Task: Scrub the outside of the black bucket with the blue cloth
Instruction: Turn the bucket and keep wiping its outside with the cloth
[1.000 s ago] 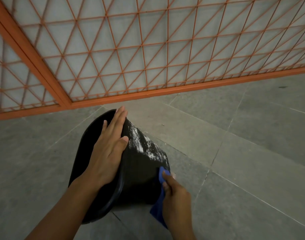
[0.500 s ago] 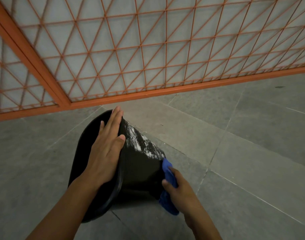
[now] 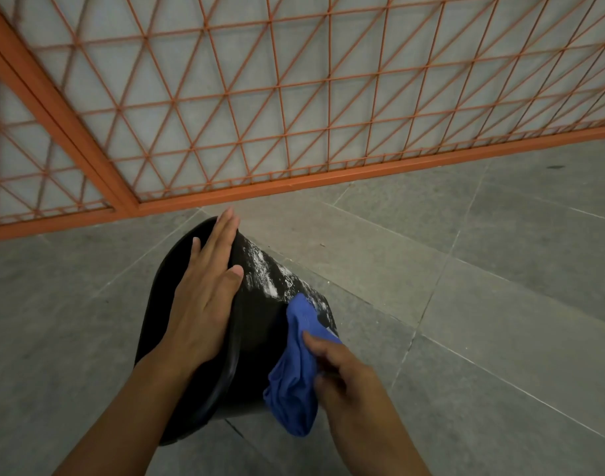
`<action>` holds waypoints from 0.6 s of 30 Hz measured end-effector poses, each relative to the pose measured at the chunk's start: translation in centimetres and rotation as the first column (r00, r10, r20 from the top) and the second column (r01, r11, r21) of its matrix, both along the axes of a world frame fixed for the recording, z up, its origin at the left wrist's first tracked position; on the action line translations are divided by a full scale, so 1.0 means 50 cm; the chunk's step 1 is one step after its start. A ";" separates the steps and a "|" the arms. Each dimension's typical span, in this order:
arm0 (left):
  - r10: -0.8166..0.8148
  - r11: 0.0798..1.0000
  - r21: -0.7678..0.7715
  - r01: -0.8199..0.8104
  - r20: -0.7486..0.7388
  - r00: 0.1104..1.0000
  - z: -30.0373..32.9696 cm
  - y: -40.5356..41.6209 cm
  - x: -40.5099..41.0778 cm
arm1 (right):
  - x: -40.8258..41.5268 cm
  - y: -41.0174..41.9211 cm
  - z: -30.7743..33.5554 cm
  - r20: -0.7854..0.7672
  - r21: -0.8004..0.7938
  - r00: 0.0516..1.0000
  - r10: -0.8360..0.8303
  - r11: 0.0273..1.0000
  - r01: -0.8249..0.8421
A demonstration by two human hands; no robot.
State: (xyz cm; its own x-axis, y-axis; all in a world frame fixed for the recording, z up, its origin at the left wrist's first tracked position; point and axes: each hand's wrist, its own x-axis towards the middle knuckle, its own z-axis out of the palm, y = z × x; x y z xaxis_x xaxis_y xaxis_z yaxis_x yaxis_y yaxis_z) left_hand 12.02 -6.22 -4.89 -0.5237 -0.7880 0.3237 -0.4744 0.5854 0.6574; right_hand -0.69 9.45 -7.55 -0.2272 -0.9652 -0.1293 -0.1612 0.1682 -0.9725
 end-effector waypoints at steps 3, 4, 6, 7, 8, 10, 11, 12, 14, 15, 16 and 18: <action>-0.004 1.000 -0.002 0.004 0.008 1.000 -0.004 -0.005 0.007 | -0.015 0.020 -0.047 -0.173 -0.115 0.975 0.141 0.980 -0.162; -0.012 1.000 -0.003 0.012 0.003 1.000 -0.006 -0.005 0.007 | -0.017 0.018 -0.060 -0.297 -0.165 0.951 0.088 0.976 -0.142; -0.030 1.000 -0.003 0.030 -0.006 1.000 -0.007 -0.004 0.003 | -0.014 0.000 -0.081 -0.522 -0.280 0.851 -0.051 0.953 -0.115; -0.040 0.999 -0.001 0.040 -0.010 0.999 -0.008 -0.004 -0.001 | -0.009 -0.011 -0.091 -0.554 -0.331 0.828 -0.085 0.935 -0.125; -0.047 0.999 0.002 0.047 -0.013 0.999 -0.009 -0.005 -0.004 | 0.001 -0.022 -0.098 -0.550 -0.382 0.828 -0.107 0.914 -0.135; -0.048 0.999 0.021 0.048 -0.021 0.999 -0.009 -0.008 -0.004 | 0.035 -0.035 -0.106 -0.418 -0.452 0.898 -0.135 0.888 -0.077; -0.045 0.999 0.030 0.046 -0.032 0.998 -0.009 -0.010 -0.001 | 0.056 -0.038 -0.108 -0.321 -0.467 0.932 -0.166 0.884 -0.003; -0.044 0.998 0.034 0.046 -0.045 0.998 -0.010 -0.012 0.002 | 0.080 -0.041 -0.108 -0.227 -0.476 0.949 -0.219 0.875 0.088; -0.046 0.998 0.040 0.049 -0.062 0.997 -0.010 -0.013 0.006 | 0.119 -0.050 -0.098 -0.007 -0.456 0.923 -0.385 0.823 0.339; -0.046 0.998 0.047 0.049 -0.062 0.997 -0.010 -0.013 0.007 | 0.130 -0.057 -0.087 0.110 -0.421 0.868 -0.484 0.768 0.482; -0.048 0.997 0.052 0.051 -0.060 0.997 -0.010 -0.013 0.006 | 0.134 -0.068 -0.072 0.197 -0.378 0.791 -0.579 0.700 0.606; -0.056 0.997 0.048 0.059 -0.054 0.997 -0.009 -0.011 0.002 | 0.126 -0.092 -0.045 0.257 -0.279 0.686 -0.681 0.627 0.727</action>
State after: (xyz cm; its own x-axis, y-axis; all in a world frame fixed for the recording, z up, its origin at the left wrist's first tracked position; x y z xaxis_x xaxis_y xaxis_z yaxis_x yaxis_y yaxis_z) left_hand 12.12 -6.76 -5.35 -0.5518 -0.7731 0.3128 -0.4053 0.5764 0.7096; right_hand 5.61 4.84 -9.81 -0.8614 -0.4997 0.0916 -0.0164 -0.1529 -0.9881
